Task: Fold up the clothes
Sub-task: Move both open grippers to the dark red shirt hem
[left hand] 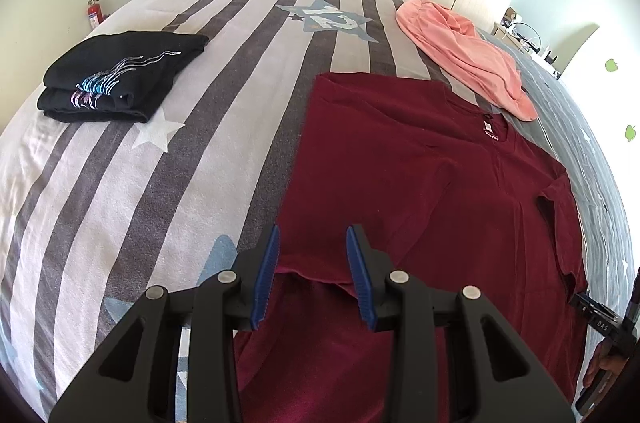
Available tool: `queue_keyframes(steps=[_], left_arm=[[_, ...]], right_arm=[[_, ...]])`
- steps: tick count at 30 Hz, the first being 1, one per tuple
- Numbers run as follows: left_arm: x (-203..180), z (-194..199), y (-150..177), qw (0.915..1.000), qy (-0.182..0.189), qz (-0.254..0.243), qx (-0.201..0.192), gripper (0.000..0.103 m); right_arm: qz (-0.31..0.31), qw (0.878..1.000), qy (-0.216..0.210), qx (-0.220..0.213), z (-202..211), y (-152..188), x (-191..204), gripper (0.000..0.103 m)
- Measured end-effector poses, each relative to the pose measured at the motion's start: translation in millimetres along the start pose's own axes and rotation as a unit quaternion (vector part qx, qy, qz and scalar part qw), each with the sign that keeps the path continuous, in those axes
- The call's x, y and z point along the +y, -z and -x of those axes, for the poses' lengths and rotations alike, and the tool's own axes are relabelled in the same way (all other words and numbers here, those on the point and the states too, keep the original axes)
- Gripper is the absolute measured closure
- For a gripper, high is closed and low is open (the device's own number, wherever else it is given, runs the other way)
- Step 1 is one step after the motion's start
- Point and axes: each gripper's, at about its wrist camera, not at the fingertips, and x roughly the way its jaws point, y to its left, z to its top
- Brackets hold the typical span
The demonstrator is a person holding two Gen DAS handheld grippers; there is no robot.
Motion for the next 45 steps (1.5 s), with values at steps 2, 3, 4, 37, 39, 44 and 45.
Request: queue_keyframes(steps=[2,3,4,37,39,44,45], left_arm=[[0,0,-4,1.0,0.0,0.0,-0.004,0.071],[-1,-2,-7,1.0,0.0,0.0,-0.006,0.071],[-2,-4,-10,1.0,0.002,-0.001,-0.006,0.071],[-40,-95,-30,0.9976,0.014,-0.054,0.042,0.065],[-39,-98,-44,0.998,0.013,-0.052,0.032,0.065],[-34,-104,-79,0.9987,0.009,-0.049,0.008,0.058],[-34,-105,-85,0.9988,0.009,-0.048,0.003,0.056]], right_arm=[[-0.007,1.0,-0.005,-0.024,11,-10,-1,0.062],[-0.01,0.999,-0.009,-0.041,17,-18,0,0.061],[-0.013,0.998,-0.012,-0.059,23,-29,2,0.061],[-0.008,0.999,-0.036,-0.014,-29,-41,11,0.061],[-0.012,0.999,-0.028,-0.021,-33,-59,5,0.061],[-0.023,0.999,-0.01,-0.038,-44,-103,-10,0.056],[-0.026,0.999,-0.006,-0.041,-46,-112,-13,0.054]])
